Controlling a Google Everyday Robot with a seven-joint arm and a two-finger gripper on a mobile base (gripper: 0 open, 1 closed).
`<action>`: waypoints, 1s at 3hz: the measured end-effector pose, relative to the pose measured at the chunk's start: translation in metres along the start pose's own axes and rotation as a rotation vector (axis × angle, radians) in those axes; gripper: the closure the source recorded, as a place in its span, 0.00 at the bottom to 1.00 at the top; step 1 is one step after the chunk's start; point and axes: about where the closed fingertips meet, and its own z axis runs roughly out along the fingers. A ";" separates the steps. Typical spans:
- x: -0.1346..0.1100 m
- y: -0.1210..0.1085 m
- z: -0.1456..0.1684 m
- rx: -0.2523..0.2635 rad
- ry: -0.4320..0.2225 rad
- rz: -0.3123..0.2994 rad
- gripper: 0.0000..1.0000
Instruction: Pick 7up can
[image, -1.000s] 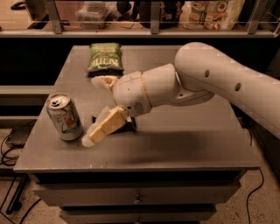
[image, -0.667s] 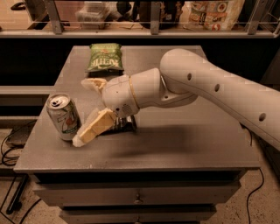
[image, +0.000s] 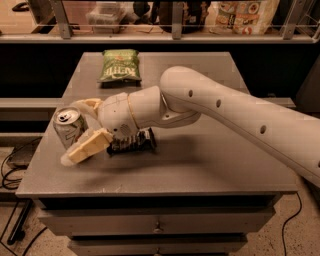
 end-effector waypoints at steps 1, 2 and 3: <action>0.000 -0.001 0.008 -0.008 -0.025 0.005 0.41; -0.007 -0.003 0.006 -0.003 -0.046 0.007 0.65; -0.039 -0.014 -0.017 0.011 -0.080 -0.008 0.96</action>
Offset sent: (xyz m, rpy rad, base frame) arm 0.0075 0.0038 0.0141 0.0706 0.0242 -0.0109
